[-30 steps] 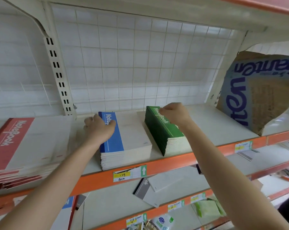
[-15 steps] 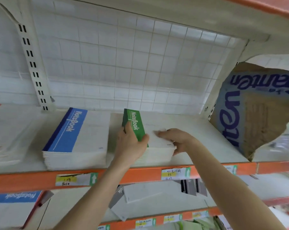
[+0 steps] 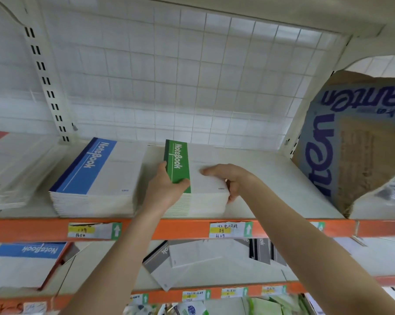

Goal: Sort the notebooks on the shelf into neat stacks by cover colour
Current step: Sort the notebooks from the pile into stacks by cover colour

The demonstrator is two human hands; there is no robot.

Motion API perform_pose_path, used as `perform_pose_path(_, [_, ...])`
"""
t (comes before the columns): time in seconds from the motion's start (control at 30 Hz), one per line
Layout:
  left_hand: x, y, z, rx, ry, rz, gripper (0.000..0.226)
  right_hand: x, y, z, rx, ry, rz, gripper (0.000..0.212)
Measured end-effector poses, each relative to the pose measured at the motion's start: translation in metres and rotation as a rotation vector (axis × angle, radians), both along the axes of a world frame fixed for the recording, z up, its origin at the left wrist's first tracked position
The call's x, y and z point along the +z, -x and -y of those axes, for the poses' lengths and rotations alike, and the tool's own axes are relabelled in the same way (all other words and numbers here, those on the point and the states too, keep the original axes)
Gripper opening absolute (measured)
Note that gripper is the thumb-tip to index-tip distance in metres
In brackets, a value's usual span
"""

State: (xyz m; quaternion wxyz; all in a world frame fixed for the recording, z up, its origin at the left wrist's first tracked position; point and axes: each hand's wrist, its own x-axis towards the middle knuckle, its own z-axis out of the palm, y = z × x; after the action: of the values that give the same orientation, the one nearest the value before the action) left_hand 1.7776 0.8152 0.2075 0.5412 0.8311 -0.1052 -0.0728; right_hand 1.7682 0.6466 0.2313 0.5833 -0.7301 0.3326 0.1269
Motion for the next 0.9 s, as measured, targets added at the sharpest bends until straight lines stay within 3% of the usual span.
perform_pose_path(0.3, [-0.004, -0.002, 0.0, -0.008, 0.029, 0.013, 0.05, -0.004, -0.004, 0.007, -0.048, -0.052, -0.032, 0.027])
perform_pose_path(0.67, [-0.005, -0.004, -0.003, -0.026, 0.007, 0.031, 0.053, -0.007, -0.012, 0.012, -0.056, -0.079, -0.067, 0.069])
perform_pose_path(0.9, [-0.005, -0.003, -0.002, -0.023, -0.054, 0.05, 0.06, -0.007, -0.012, 0.009, -0.013, -0.037, -0.09, 0.052])
